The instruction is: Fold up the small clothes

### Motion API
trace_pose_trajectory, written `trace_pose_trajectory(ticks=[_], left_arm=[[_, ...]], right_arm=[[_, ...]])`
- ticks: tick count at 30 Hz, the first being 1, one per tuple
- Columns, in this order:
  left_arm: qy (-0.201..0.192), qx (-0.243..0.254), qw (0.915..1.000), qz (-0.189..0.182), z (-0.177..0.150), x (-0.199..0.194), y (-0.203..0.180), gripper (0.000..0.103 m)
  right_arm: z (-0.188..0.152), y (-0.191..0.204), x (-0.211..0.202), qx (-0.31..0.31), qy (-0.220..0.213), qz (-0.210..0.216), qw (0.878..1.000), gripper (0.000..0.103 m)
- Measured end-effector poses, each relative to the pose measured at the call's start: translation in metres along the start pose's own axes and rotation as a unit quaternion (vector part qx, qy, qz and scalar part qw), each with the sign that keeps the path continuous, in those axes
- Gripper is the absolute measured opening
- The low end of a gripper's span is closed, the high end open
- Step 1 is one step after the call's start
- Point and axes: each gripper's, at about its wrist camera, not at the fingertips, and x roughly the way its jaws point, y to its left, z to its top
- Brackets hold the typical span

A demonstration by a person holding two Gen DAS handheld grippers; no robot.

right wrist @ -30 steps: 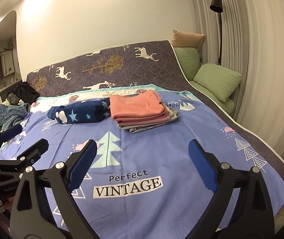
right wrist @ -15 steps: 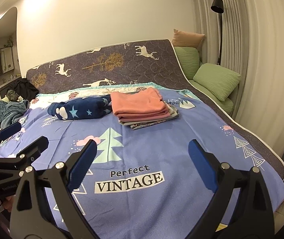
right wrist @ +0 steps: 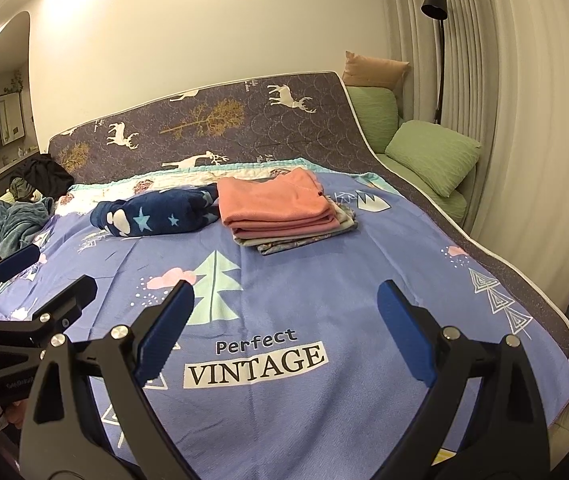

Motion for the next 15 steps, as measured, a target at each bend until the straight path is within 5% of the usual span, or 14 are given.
trace_pose_trajectory(ticks=[15], left_arm=[[0.006, -0.001, 1.0000, -0.001, -0.0011, 0.0041, 0.0001, 0.101]], right_arm=[[-0.0022, 0.0027, 0.0057, 0.000, 0.006, -0.002, 1.000, 0.095]])
